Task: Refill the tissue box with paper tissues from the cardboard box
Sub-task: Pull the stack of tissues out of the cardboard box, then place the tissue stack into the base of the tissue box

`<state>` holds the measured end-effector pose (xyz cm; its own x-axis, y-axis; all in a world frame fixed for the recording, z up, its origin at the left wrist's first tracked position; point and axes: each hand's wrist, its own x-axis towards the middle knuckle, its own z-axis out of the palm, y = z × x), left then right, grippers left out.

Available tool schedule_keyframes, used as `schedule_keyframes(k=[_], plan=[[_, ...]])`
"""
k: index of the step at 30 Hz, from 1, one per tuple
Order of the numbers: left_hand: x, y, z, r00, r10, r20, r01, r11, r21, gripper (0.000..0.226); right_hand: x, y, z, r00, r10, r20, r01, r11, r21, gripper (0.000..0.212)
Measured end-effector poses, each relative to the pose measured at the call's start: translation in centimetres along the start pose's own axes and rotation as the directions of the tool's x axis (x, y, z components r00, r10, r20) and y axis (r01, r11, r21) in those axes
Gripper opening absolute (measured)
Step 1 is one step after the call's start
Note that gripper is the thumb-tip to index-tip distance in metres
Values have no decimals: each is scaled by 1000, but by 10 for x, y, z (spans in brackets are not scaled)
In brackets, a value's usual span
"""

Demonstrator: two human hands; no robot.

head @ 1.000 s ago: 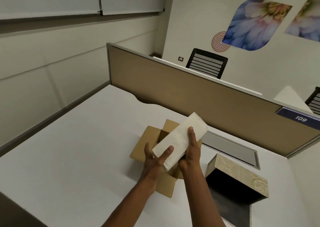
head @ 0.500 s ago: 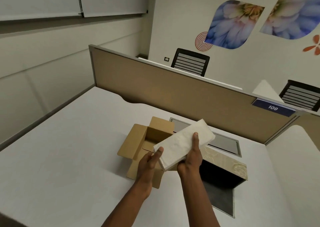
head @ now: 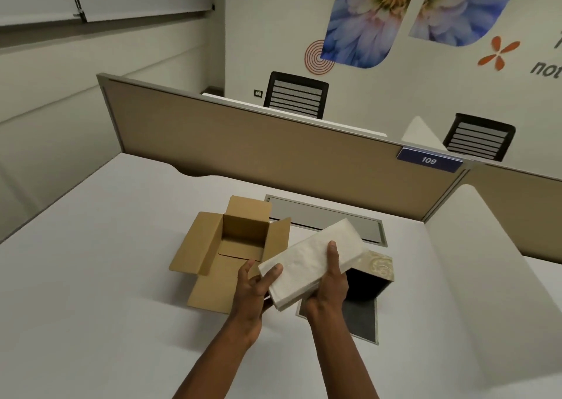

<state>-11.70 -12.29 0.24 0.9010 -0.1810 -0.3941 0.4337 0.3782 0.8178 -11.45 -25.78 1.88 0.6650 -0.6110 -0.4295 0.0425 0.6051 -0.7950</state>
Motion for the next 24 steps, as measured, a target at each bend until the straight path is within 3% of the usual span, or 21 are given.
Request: schedule_keyframes(k=[4,8,11,16,20,24], plan=[[7,-9,3,1000,6,-10,-5,999,43,105,2,-17,-37,999,15,-30,-14,999,36,41],[14,-12,5,999,-29,24,26,994,110,112,9,-41,-87,995,81,-59,-80,997,20,51],[15,-15,11,993,-94,69,81,981,174,97,11,-56,-123,990,142,-22,-143,985,-93,43],[12,-38,33,959,-257,123,204,920,335,50,17,-69,-182,963,268,18,-257,938,-234,48],[11,-64,47,943,-310,121,212,839,502,48,15,-68,-201,955,296,32,-272,911,-309,56],[14,-82,43,955,-282,94,186,812,552,45,15,-66,-212,941,335,56,-279,857,-434,56]])
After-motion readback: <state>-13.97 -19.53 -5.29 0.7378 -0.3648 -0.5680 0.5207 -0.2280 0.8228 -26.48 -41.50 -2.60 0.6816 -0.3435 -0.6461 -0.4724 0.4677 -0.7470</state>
